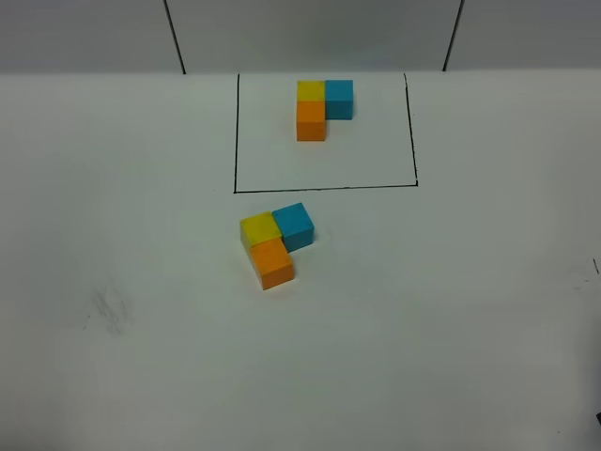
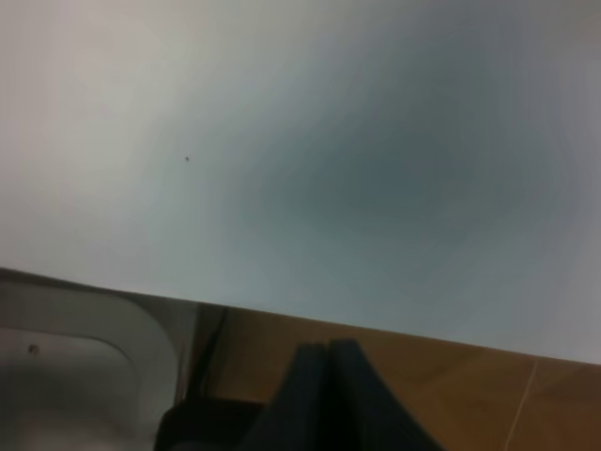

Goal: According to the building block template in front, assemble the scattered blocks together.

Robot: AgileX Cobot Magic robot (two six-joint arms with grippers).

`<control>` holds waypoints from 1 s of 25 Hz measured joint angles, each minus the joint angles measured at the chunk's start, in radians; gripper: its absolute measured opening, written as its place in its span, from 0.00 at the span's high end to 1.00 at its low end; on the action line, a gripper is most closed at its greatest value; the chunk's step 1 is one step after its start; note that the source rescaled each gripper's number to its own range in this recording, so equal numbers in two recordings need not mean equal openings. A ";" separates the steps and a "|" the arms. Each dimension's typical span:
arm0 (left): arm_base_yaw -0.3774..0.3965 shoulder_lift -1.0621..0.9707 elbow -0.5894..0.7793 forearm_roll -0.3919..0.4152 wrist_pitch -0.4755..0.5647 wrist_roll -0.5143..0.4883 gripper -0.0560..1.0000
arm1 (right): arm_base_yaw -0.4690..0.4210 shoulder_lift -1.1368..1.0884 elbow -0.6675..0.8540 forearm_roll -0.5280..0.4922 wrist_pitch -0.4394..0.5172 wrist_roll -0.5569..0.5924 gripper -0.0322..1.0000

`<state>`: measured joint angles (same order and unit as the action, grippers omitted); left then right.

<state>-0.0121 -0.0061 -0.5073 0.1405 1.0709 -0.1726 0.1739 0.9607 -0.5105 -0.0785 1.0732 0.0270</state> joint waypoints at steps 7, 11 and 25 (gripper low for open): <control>0.000 0.000 0.000 0.000 0.000 0.000 0.94 | 0.004 -0.040 0.001 0.055 -0.005 -0.076 0.97; 0.000 0.000 0.000 0.000 0.000 0.001 0.94 | 0.025 -0.078 0.001 0.102 -0.005 -0.139 0.97; 0.000 0.000 0.000 0.000 0.000 0.001 0.94 | -0.097 -0.483 0.001 0.100 -0.002 -0.180 0.97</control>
<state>-0.0121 -0.0061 -0.5073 0.1405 1.0709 -0.1714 0.0771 0.4773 -0.5096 0.0215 1.0713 -0.1529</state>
